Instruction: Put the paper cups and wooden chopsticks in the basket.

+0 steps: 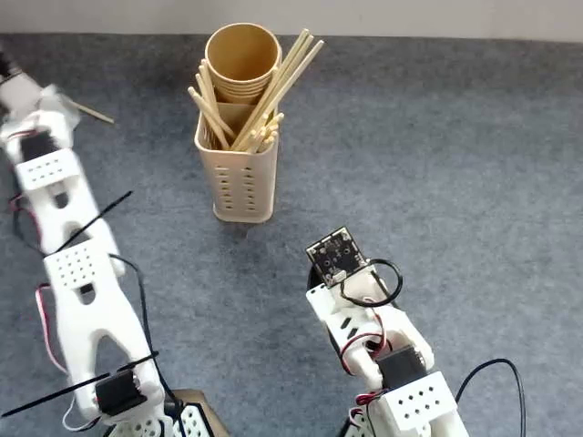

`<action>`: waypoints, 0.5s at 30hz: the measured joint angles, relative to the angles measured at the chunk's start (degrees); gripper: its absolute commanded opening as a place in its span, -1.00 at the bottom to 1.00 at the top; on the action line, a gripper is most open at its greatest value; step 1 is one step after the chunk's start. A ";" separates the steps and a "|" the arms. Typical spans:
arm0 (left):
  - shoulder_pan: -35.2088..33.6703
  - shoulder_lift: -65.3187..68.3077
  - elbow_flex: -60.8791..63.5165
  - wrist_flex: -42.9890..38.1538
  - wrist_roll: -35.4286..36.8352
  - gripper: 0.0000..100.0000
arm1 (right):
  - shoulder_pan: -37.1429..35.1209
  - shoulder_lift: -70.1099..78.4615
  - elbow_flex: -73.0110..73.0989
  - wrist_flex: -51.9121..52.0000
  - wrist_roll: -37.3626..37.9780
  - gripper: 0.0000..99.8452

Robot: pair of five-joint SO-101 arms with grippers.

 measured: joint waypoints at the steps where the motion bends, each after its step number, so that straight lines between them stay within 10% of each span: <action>1: 1.32 0.00 0.00 -2.46 0.00 -0.82 | 0.00 0.00 0.00 0.00 0.00 -0.72; 15: 6.77 2.02 22.33 -26.64 -11.69 -0.82 | 0.00 0.00 0.00 0.00 0.00 -0.72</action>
